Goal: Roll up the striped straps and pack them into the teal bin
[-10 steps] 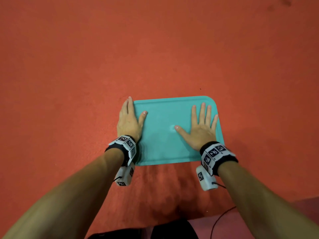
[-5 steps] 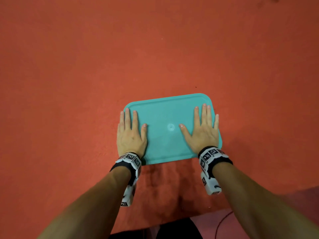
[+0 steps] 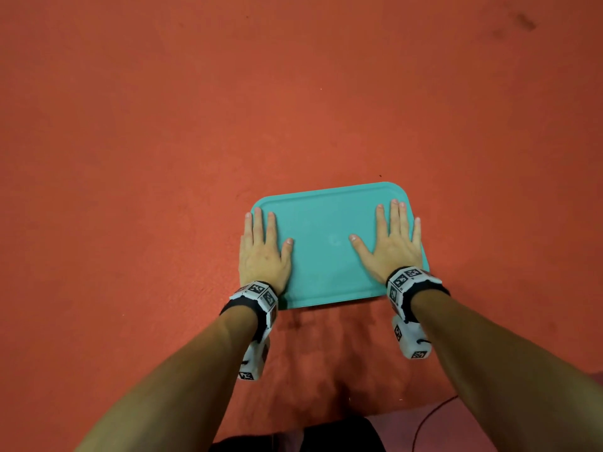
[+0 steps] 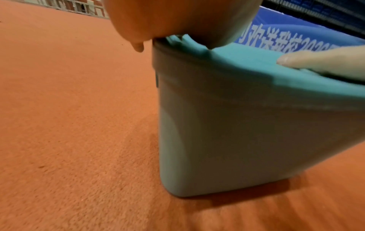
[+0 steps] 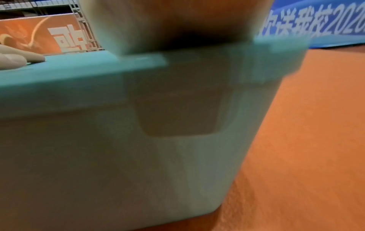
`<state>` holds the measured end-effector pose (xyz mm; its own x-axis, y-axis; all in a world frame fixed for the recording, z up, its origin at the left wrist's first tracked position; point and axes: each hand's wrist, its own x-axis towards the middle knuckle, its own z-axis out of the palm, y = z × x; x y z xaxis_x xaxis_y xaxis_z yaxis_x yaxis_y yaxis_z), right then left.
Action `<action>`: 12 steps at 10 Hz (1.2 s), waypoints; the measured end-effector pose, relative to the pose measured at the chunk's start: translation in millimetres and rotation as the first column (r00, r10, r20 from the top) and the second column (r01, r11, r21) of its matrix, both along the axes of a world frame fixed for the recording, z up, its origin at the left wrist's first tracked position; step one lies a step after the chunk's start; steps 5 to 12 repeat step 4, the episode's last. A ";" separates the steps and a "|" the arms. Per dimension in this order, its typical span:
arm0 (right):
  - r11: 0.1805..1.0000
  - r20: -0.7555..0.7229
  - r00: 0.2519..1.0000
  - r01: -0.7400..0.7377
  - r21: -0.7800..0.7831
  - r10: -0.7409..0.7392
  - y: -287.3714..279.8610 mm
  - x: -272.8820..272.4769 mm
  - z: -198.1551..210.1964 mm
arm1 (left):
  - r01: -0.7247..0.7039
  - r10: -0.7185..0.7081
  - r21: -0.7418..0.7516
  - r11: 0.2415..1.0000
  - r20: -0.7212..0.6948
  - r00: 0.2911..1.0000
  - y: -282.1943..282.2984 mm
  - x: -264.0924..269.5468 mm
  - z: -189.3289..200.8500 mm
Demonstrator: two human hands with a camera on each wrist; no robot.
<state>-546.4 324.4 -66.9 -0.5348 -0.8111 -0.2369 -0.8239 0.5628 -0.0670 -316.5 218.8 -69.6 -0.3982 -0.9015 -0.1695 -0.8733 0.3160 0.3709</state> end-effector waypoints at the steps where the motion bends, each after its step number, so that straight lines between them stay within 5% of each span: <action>1: 0.980 0.077 0.997 -0.014 0.200 -0.001 -9.1 -4.5 17.8 | -0.015 0.011 0.112 0.994 0.033 0.999 -7.9 -1.3 19.1; 3: 0.924 0.162 0.980 0.051 0.379 -0.120 -43.1 17.1 57.0 | -0.044 0.074 0.227 0.973 -0.125 0.989 -49.5 14.7 93.6; 4: 0.944 0.229 0.973 -0.096 0.317 0.022 -65.0 37.3 82.8 | -0.039 0.065 0.224 0.974 -0.111 0.992 -71.6 28.6 135.1; 12: 0.944 0.229 0.973 -0.096 0.317 0.022 -65.0 37.3 82.8 | -0.039 0.065 0.224 0.974 -0.111 0.992 -71.6 28.6 135.1</action>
